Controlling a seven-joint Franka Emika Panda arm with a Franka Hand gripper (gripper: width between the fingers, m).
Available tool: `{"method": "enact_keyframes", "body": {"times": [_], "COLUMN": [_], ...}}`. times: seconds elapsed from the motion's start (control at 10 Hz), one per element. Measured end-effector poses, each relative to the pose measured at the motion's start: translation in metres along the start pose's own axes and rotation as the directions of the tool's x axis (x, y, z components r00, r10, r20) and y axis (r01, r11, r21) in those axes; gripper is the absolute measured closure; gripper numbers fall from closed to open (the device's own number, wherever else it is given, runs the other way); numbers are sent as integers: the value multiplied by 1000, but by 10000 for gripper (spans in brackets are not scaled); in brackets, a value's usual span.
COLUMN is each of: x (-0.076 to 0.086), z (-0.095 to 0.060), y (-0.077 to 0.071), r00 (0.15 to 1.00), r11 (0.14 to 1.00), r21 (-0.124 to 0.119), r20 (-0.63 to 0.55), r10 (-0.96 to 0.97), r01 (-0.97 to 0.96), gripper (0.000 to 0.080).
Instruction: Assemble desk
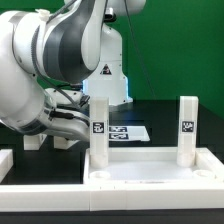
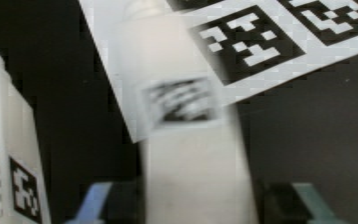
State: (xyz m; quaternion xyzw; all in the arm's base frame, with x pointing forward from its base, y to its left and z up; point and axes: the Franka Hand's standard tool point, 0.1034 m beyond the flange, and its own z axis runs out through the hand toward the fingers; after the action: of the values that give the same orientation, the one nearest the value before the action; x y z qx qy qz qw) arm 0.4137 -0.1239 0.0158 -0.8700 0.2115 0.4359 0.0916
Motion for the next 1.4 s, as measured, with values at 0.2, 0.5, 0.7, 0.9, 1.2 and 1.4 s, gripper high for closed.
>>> {"method": "enact_keyframes", "body": {"times": [0.2, 0.5, 0.7, 0.9, 1.2, 1.4], "x": [0, 0, 0, -21, -73, -99], "z": [0, 0, 0, -18, -63, -83], "y": [0, 0, 0, 3, 11, 1], "r00": [1000, 1000, 1000, 999, 999, 1000], "r11": [1000, 1000, 1000, 1000, 996, 997], "r21": [0, 0, 0, 18, 87, 75], "r20": [0, 0, 0, 41, 47, 13], "r10": [0, 0, 0, -4, -2, -9], "r01": [0, 0, 0, 3, -2, 8], "gripper": [515, 515, 514, 514, 514, 514]}}
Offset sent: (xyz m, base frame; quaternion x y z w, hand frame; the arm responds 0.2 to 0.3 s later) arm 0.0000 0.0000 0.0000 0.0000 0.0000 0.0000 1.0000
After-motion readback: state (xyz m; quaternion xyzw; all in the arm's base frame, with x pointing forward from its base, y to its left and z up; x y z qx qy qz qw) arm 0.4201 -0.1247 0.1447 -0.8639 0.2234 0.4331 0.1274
